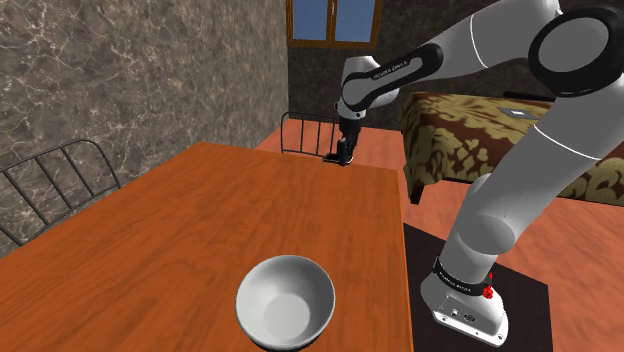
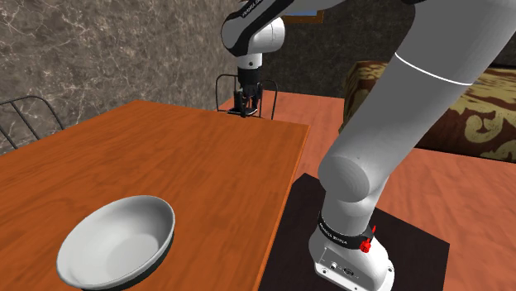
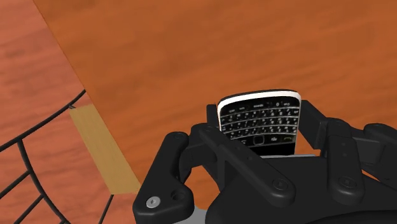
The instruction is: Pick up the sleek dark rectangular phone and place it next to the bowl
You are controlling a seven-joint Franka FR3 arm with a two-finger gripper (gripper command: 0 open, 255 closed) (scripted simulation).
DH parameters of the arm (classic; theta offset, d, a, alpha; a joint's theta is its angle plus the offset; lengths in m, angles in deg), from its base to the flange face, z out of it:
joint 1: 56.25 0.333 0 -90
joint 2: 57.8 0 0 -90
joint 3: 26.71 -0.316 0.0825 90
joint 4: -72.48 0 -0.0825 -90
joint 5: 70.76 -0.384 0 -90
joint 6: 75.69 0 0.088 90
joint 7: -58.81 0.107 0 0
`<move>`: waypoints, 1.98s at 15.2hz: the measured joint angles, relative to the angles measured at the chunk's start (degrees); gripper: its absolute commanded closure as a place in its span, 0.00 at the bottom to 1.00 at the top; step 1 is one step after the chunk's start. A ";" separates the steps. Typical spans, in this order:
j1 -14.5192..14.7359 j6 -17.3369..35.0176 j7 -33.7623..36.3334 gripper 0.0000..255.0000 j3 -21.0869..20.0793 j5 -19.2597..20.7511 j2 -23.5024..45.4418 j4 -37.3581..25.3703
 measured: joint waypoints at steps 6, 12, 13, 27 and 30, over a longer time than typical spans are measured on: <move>-0.05 -4.96 0.08 1.00 -0.24 0.15 -1.53 -3.45; 0.17 -8.94 0.94 1.00 -1.00 0.21 -3.37 -5.58; 0.46 -9.42 1.98 1.00 -1.76 0.19 -4.59 -4.81; 7.29 -12.23 19.68 1.00 -15.75 -5.43 -20.79 8.68; 9.48 -12.88 23.99 1.00 -19.40 -7.78 -22.39 9.46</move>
